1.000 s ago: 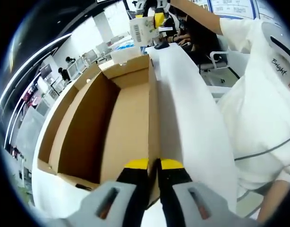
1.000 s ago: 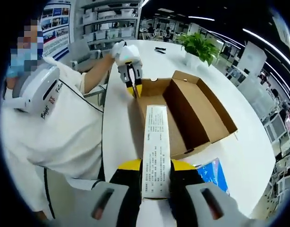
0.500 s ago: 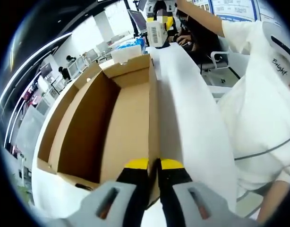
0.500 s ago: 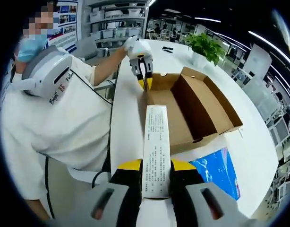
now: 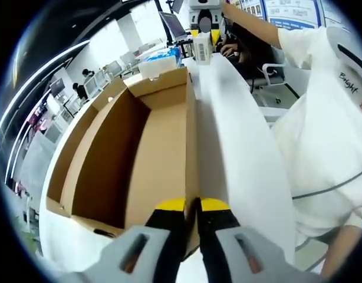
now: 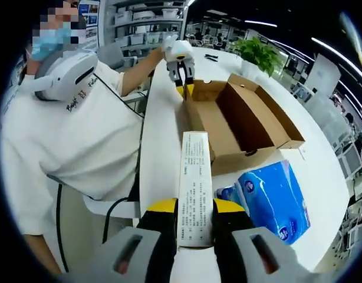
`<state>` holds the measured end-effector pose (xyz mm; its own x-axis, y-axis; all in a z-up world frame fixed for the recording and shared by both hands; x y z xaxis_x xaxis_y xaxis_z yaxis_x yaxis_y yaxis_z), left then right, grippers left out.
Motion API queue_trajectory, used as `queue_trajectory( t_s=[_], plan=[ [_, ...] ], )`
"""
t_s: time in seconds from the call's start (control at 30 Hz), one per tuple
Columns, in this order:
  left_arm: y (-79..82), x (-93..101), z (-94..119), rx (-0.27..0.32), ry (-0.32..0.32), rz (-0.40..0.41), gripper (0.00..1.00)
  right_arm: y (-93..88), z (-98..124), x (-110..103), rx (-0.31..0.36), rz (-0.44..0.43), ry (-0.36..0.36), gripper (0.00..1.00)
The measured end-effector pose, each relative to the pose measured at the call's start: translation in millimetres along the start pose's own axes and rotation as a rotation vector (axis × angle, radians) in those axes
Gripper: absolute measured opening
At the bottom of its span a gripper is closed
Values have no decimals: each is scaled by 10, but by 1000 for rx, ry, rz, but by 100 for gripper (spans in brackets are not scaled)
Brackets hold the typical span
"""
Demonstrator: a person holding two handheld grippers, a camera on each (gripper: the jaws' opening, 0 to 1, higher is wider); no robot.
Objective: Operate the shoe box by opening the lid, removing the specified soft item, and placing it in the target area until the item is outside and the box remains undamaged.
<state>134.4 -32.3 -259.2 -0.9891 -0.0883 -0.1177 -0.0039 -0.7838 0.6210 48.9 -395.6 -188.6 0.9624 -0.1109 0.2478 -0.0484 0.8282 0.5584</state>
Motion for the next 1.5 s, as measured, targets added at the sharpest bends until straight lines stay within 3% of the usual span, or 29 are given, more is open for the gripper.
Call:
queue_trajectory(
  t_s=[0.07,0.27,0.57,0.9,1.23,1.3,1.4,1.5],
  plan=[
    [0,2,0,0,1,-1,5,-76,-46,3,-8,-47,21,20],
    [-1,-3,1,1,0,-1,5,-176,-128,27,1,-58,3,20],
    [-1,1,-4,2,1,-2,5,-294,-229,-23,-14,10,5,20],
    [1,2,-7,3,1,-3,5,-495,-291,-11,-51,26,11,20],
    [1,-2,-2,3,-1,-2,5,-675,-415,35,-94,8,14,20],
    [0,-2,-2,3,-1,-2,5,-655,-411,45,-65,-4,14,20],
    [-1,-2,-2,2,0,-3,5,-681,-431,61,-81,-9,10,20],
    [-1,0,-2,2,1,-3,5,-671,-432,80,-80,68,-2,21]
  ],
)
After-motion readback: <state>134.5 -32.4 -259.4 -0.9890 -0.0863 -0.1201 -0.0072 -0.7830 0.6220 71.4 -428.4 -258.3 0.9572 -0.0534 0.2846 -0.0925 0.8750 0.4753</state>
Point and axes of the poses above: the point that each gripper's makers call its tool centre point, and the gripper's own axes: z roughly backward along the fingers, x roughly to its right, y roughly out of its top, the point moved 6 cm from there along z, roughly backward along the fingers, and after that the axes turned 10 degrees about z, right-handed, at the moved point
